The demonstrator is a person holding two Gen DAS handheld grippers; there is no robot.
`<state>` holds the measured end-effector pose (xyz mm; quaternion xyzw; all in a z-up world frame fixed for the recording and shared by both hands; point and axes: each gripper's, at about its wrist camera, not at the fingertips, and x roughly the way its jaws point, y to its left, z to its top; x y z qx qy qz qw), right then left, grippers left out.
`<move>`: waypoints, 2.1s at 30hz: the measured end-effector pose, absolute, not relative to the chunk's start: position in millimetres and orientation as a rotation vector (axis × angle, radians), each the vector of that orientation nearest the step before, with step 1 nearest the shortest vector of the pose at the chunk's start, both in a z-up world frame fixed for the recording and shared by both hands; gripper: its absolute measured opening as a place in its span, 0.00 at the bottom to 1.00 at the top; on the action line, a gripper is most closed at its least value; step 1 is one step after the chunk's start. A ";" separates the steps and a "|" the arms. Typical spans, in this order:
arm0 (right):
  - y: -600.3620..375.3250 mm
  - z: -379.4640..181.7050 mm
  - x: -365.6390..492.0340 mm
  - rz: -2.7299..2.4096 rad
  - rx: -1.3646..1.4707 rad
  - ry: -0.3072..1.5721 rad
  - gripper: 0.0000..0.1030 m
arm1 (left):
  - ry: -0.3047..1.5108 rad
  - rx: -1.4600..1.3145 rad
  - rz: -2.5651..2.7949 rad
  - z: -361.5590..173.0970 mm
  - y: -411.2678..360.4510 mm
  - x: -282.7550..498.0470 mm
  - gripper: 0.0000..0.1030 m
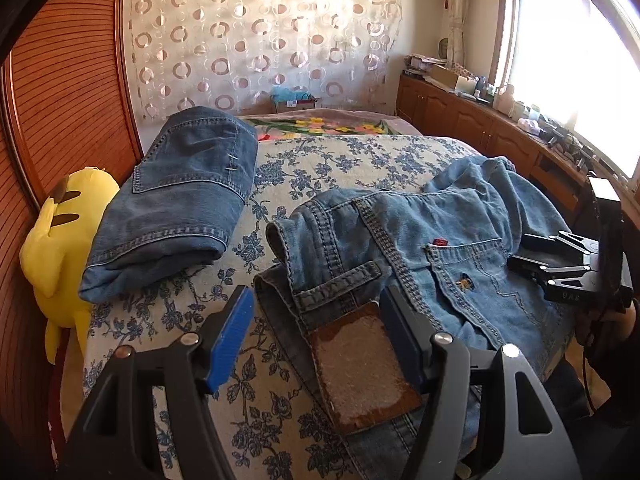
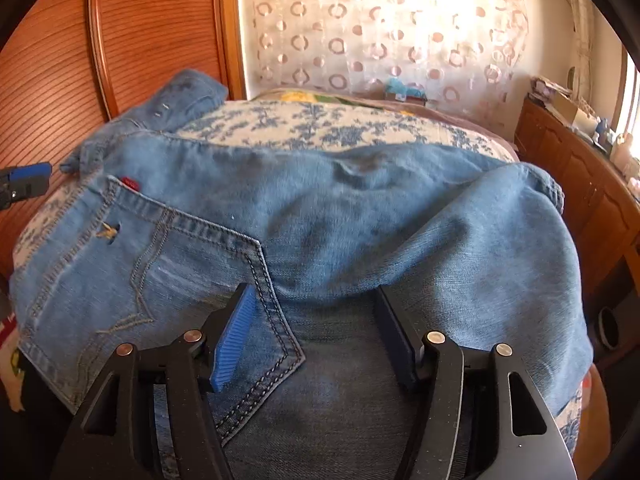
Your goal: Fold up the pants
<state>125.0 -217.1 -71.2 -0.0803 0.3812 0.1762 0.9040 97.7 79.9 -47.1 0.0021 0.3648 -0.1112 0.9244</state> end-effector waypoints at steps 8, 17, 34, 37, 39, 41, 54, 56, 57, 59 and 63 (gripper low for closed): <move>-218.2 -76.3 126.3 0.367 -0.153 0.796 0.62 | 0.778 0.003 -0.209 -58.2 84.7 118.7 0.63; -214.1 -76.3 123.8 0.355 -0.161 0.786 0.62 | 0.776 -0.058 -0.244 -57.2 94.1 147.9 0.63; -214.7 -75.7 123.4 0.357 -0.155 0.783 0.62 | 0.774 -0.064 -0.303 -52.5 82.1 147.1 0.06; -215.9 -73.9 123.2 0.360 -0.142 0.776 0.62 | 0.734 -0.089 -0.289 -36.2 90.0 127.8 0.06; -219.9 -70.6 122.8 0.368 -0.121 0.764 0.62 | 0.719 -0.094 -0.277 -28.4 94.5 118.7 0.06; -222.9 -67.7 121.5 0.379 -0.119 0.760 0.63 | 0.705 -0.063 -0.245 -25.0 96.5 112.9 0.06; -287.9 -28.0 104.6 0.280 -0.083 0.695 0.64 | 0.730 -0.029 -0.182 -37.2 100.1 116.8 0.29; -300.0 -24.9 105.2 0.255 -0.072 0.690 0.64 | 0.694 -0.021 -0.181 -29.0 98.2 111.7 0.42; -306.9 -23.3 104.8 0.239 -0.064 0.690 0.64 | 0.681 -0.020 -0.185 -25.6 97.5 109.8 0.43; -317.1 -23.1 102.6 0.214 -0.055 0.690 0.64 | 0.663 -0.021 -0.198 -18.0 93.8 106.1 0.50; -341.7 -22.7 100.6 0.166 -0.033 0.689 0.65 | 0.627 -0.022 -0.246 -7.2 79.7 100.4 0.63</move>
